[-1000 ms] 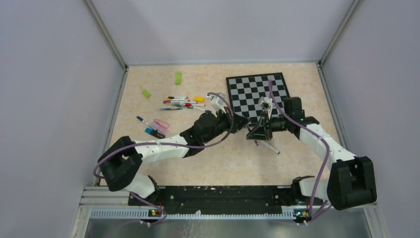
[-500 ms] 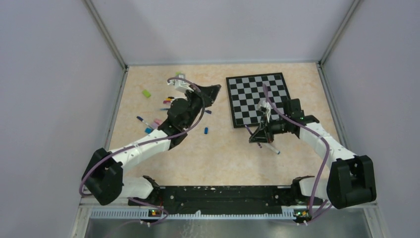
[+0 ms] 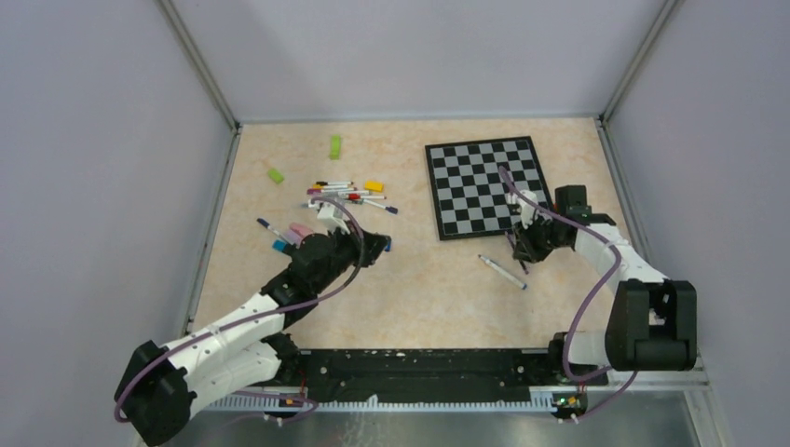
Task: Open the pen caps
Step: Place the pen at the center of the board, then place the pen cap at the center of the board.
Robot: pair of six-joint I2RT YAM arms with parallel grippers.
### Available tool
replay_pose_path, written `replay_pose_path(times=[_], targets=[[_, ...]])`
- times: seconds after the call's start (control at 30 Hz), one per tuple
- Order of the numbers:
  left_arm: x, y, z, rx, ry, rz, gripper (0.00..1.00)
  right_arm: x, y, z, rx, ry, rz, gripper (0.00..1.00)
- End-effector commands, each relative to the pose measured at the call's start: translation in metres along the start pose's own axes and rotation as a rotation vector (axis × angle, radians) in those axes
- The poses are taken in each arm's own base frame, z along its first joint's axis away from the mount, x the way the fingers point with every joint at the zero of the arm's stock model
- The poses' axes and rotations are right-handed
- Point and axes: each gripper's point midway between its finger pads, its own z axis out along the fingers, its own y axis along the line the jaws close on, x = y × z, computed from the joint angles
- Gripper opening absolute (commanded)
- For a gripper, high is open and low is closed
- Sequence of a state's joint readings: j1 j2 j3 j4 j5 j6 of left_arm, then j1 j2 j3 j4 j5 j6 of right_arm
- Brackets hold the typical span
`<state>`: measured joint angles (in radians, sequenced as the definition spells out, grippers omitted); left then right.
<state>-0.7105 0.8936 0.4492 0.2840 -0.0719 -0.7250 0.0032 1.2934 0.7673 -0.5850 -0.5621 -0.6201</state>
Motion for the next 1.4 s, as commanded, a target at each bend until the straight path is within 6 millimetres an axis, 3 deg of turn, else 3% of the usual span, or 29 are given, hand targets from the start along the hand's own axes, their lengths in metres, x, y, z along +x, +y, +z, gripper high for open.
replay_pose_path(times=[0.0, 0.3, 0.6, 0.87, 1.2, 1.37], targets=[[0.03, 0.002, -0.011, 0.05, 0.11, 0.018, 0.0, 0.016, -0.014, 0.003, 0.031, 0.105, -0.011, 0.17], [0.048, 0.01, -0.008, 0.052, 0.155, 0.012, 0.0, 0.027, -0.012, 0.012, -0.009, 0.15, 0.029, 0.21], [0.058, 0.016, 0.001, 0.001, 0.21, -0.002, 0.0, 0.009, -0.008, 0.006, -0.01, 0.079, 0.025, 0.26], [0.072, 0.026, 0.026, -0.163, 0.286, 0.108, 0.0, -0.003, -0.005, 0.002, -0.019, 0.034, 0.017, 0.27], [0.089, 0.068, 0.064, -0.428, 0.419, 0.296, 0.03, -0.013, -0.003, -0.004, -0.012, -0.006, -0.001, 0.27], [0.094, 0.084, 0.077, -0.516, 0.473, 0.362, 0.1, -0.016, -0.001, -0.006, -0.014, -0.02, -0.006, 0.27]])
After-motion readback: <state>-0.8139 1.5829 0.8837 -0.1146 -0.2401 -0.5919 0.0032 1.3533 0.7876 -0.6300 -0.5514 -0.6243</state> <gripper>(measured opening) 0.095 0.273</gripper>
